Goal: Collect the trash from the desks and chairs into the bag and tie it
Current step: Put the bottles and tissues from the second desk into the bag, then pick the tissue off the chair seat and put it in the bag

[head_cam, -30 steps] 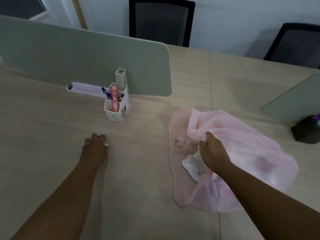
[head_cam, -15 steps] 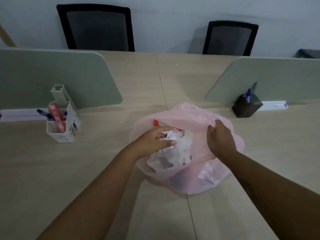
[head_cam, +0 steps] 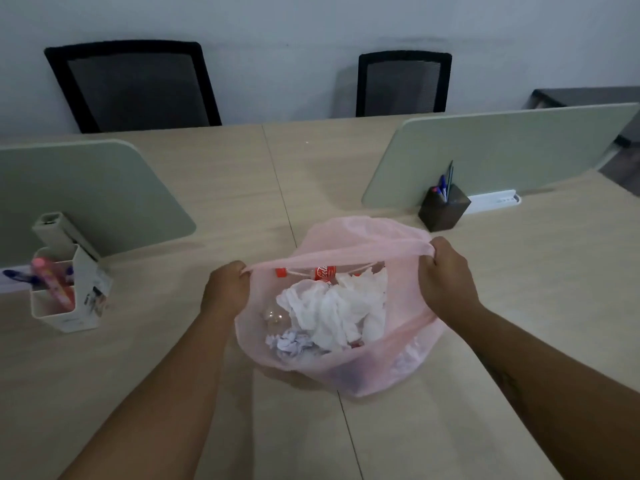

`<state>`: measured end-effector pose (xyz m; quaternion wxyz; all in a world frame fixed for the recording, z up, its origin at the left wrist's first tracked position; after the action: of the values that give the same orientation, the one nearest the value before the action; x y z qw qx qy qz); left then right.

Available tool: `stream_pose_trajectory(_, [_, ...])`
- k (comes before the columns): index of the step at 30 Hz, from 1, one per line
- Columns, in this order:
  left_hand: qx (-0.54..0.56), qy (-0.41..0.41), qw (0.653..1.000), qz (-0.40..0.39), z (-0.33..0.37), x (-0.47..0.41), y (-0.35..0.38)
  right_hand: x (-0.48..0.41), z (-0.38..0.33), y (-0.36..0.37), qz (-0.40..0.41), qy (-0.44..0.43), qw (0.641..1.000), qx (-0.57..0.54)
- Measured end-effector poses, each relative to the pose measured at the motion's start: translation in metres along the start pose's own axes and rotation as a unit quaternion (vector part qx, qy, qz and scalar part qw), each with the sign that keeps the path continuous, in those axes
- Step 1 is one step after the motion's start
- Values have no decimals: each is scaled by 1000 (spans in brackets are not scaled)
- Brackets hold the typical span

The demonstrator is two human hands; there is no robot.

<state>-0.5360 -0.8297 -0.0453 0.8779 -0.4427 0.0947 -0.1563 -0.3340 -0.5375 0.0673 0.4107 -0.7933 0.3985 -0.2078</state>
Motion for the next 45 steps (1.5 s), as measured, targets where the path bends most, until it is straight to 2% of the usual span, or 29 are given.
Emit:
stream_pose_trajectory(3, [97, -11, 990, 102, 33, -8, -36, -12, -2, -26, 27, -3, 999, 39])
stream_pose_trajectory(7, [126, 0, 968, 217, 96, -7, -112, -30, -27, -69, 115, -48, 992, 34])
stream_pose_trajectory(11, [30, 68, 966, 246, 137, 19, -167, -41, -56, -83, 87, -119, 988, 44])
stream_pose_trajectory(13, [6, 61, 956, 288, 142, 42, -190, -43, -64, -89, 92, -149, 985, 12])
stream_pose_trajectory(18, [-91, 18, 956, 279, 136, 100, -196, -42, -68, -60, -33, -226, 973, 10])
stream_pose_trajectory(25, [-125, -128, 944, 278, 86, 206, -152, 10, -47, -11, -204, -304, 931, 1])
stream_pose_trajectory(31, [-71, -235, 939, 241, 79, 318, -98, 68, -5, 26, -318, -354, 879, 19])
stream_pose_trajectory(34, [-63, -305, 928, 206, 70, 373, -60, 106, 18, 51, -360, -380, 848, 76])
stream_pose_trajectory(37, [-162, -359, 918, 53, 61, 414, -27, 148, 31, 70, -358, -440, 813, 133])
stream_pose_trajectory(39, [-204, -389, 898, -32, 53, 440, -14, 171, 36, 86, -362, -468, 794, 137])
stream_pose_trajectory(43, [-351, -413, 823, -167, 45, 478, 3, 208, 43, 124, -356, -523, 756, 169])
stream_pose_trajectory(45, [-388, -415, 793, -221, 43, 485, 11, 224, 43, 141, -323, -561, 736, 198])
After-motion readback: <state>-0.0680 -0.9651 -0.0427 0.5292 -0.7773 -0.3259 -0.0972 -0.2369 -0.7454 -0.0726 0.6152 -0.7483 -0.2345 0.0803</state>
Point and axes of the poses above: each hand's wrist, its own x-axis away from the middle knuckle, its own y-axis out of the palm, z = x × y, the point moved 5 cm from there along -x, towards the middle knuckle, and after that the axes turned 11 degrees about y, right-handed, at the moved point
